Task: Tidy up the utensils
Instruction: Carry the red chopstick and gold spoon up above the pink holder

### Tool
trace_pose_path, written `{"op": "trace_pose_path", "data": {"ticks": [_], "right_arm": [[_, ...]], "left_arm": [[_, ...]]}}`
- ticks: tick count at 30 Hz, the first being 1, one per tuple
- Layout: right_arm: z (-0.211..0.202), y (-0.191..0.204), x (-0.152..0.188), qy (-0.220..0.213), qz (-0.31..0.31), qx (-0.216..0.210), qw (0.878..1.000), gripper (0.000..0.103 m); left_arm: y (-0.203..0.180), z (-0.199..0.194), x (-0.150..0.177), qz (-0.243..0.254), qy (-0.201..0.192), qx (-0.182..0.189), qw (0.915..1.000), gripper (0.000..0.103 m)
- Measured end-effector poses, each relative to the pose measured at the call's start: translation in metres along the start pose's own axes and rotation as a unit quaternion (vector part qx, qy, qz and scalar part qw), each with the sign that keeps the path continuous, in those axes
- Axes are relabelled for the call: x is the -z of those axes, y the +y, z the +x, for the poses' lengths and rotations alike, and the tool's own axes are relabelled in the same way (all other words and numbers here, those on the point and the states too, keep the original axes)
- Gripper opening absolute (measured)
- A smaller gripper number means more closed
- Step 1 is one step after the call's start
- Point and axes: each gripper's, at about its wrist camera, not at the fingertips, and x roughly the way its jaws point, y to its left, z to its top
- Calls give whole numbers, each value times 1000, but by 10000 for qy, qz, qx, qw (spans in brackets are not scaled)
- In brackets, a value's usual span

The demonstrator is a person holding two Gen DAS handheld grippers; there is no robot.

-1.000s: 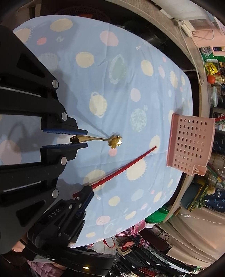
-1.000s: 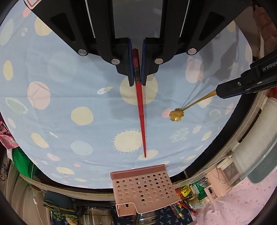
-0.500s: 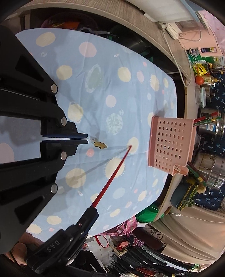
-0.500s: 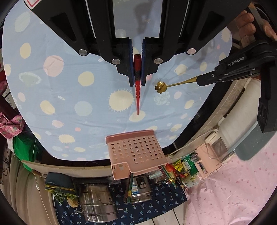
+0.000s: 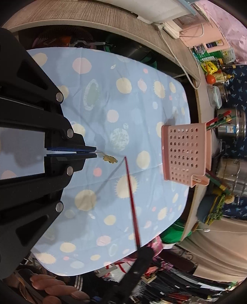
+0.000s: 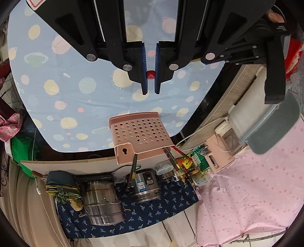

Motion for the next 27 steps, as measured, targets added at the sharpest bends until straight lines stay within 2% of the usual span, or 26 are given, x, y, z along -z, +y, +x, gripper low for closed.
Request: {"op": "trace_pose_path", "data": {"ticks": [3,6,10,17,20,27], "right_arm": [[2,5,5,74,-13,-86,9999,8],[1,10,14,173,-16,-171,9997,8],[-2,13,25,276,-16,-234,9993,8],[-8,10,29,272,44,-252,9993,8],[-9,10,22,176,3,-240,9996,8],[-14,3,-30,-372,-151,-19,9992,8]], "left_arm": [[-9,2,6,126,104,93,9998,1],[-12,-2,1,98,28,155,9998,1],[-13,-15,-17,0,-245,263,9994,1],[-11,-31,-39,-38,-592,213,9980,1],[-8,-32,-44,-81,-645,187,9977,1],[11,-32,-60,-305,-744,-36,9968,1]]}}
